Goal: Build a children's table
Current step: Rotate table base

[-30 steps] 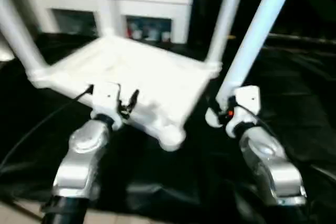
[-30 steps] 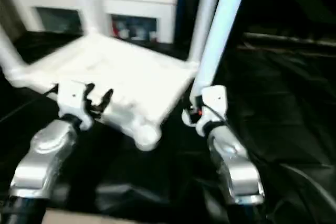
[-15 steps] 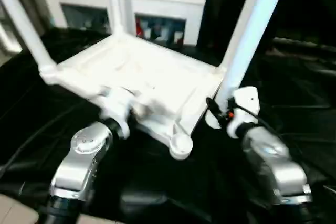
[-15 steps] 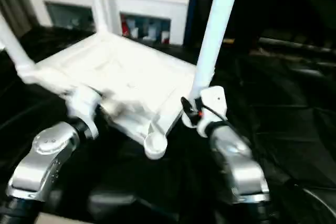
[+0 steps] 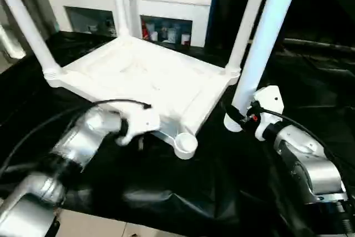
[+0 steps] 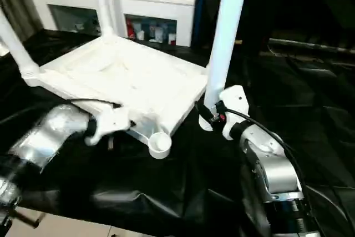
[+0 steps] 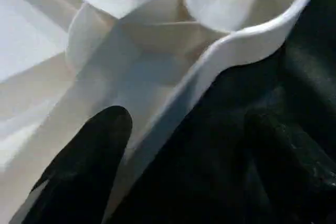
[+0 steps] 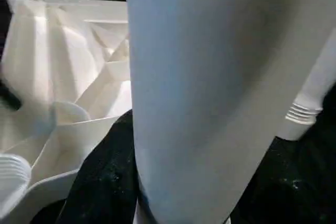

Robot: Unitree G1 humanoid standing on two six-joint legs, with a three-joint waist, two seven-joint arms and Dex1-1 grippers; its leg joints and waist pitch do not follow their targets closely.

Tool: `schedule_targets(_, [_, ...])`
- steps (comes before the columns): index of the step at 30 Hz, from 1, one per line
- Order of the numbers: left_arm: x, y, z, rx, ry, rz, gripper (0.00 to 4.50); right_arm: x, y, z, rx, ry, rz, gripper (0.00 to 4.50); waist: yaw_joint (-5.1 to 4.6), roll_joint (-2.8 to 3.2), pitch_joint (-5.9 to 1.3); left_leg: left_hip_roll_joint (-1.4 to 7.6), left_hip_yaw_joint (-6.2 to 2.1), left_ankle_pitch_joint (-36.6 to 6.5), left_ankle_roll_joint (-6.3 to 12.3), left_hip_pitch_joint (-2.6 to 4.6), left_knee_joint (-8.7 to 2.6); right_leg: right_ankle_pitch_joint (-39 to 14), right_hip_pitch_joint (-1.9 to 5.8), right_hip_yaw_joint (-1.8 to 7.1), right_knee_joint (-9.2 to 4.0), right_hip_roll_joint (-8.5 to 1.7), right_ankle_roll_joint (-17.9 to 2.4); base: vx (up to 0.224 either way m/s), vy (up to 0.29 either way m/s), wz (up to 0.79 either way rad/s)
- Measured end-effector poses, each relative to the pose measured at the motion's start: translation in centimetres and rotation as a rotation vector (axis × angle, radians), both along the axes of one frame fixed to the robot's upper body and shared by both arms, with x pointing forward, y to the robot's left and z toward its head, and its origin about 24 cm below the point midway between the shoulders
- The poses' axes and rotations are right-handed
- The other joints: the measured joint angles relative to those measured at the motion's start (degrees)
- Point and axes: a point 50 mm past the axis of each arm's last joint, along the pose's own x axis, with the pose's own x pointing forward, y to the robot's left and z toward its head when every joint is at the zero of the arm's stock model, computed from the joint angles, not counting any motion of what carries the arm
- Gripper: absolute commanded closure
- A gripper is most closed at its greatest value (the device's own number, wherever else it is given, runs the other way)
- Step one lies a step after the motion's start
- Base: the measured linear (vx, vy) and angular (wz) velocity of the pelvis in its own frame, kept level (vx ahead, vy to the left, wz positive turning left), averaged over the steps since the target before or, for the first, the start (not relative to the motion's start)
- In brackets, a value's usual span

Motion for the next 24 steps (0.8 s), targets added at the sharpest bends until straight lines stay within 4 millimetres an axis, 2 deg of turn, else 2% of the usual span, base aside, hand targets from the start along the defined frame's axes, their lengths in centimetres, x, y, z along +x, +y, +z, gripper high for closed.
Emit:
schedule_targets(3, [0.9, -0.4, 0.4, 0.001, -0.032, -0.014, 0.54, 0.0, 0.0, 0.0, -0.004, -0.008, 0.012, 2.59, 0.06, 0.15, 0.00, 0.02, 0.12, 0.10, 0.26, -0.08, -0.01, -0.03, -0.04, 0.01, -0.07, -0.02, -0.05, 0.000, 0.000, 0.00])
schedule_targets(10, [0.9, -0.3, -1.2, 0.049, 0.042, -0.039, 0.54, -0.1, 0.2, 0.0, -0.017, -0.017, 0.043, 2.59, 0.03, 0.40, 0.17, 0.07, 0.19, 0.08, 0.29, -0.12, -0.02, -0.04, -0.14, 0.00, -0.07, -0.03, -0.07, 0.000, 0.000, 0.00])
schedule_targets(13, [1.2, -0.2, -0.9, 0.054, 0.061, -0.050, 0.94, -0.2, 0.5, -0.2, -0.005, -0.010, 0.063, 2.59, 0.12, 0.61, 0.28, 0.09, 0.24, 0.09, 0.27, -0.05, -0.02, -0.03, -0.09, 0.03, -0.07, -0.03, -0.09, 0.000, 0.000, 0.00])
schedule_targets(15, [1.3, -0.2, -1.1, 0.055, 0.073, -0.052, 0.94, -0.6, 0.9, -0.4, 0.009, 0.002, 0.101, 2.59, 0.19, 0.65, 0.31, 0.10, 0.26, 0.09, 0.28, -0.08, -0.02, -0.03, -0.10, 0.03, -0.08, -0.03, -0.10, 0.000, 0.000, 0.00])
schedule_targets(24, [1.5, 0.0, -0.9, 0.072, 0.083, -0.064, 1.68, -1.1, 1.3, -0.7, 0.018, 0.018, 0.141, 2.59, 0.11, 0.65, 0.32, 0.12, 0.28, 0.08, 0.28, -0.09, -0.05, -0.04, -0.12, 0.03, -0.09, -0.03, -0.12, 0.000, 0.000, 0.00])
